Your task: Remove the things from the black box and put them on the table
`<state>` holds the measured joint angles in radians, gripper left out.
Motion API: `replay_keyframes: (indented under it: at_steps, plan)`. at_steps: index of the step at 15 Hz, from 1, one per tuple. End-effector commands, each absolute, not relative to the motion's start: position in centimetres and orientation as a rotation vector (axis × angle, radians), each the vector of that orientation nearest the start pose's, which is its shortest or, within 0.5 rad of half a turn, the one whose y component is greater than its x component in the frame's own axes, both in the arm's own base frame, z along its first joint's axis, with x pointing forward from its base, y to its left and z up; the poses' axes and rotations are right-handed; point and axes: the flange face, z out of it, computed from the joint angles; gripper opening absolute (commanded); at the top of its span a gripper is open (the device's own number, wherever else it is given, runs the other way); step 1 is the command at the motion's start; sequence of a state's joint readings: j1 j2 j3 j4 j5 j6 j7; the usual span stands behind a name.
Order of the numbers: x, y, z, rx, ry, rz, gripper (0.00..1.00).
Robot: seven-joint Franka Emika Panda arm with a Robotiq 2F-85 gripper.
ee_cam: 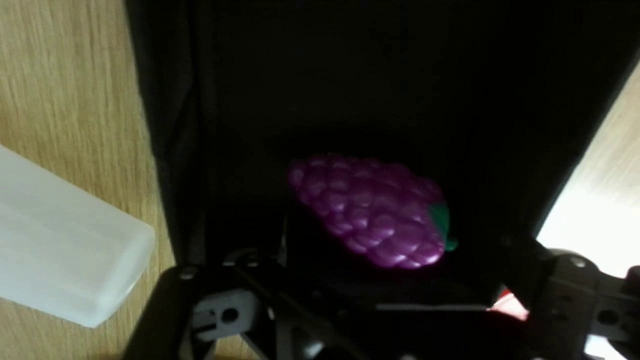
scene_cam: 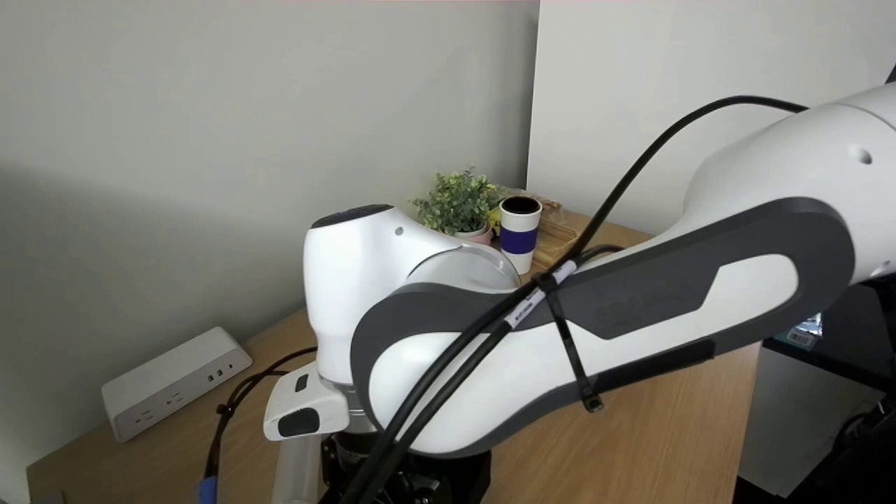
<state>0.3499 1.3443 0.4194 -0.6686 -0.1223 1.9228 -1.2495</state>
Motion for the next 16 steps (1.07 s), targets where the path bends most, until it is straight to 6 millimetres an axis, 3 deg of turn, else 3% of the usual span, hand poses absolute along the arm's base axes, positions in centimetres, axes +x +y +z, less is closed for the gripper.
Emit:
replay_keyframes:
  at_steps: [1, 11, 12, 13, 16]
  plan:
    - [68.2, 40.1, 14.7, 2.190, 2.712, 0.107, 1.00]
    - [67.4, 39.9, 13.6, 2.182, 2.748, -0.005, 1.00]
    - [67.3, 39.9, 13.5, 2.178, 2.754, -0.014, 0.75]
    - [67.2, 39.8, 13.4, 2.177, 2.758, -0.023, 0.74]
    - [67.1, 39.8, 13.2, 2.171, 2.770, -0.045, 0.52]
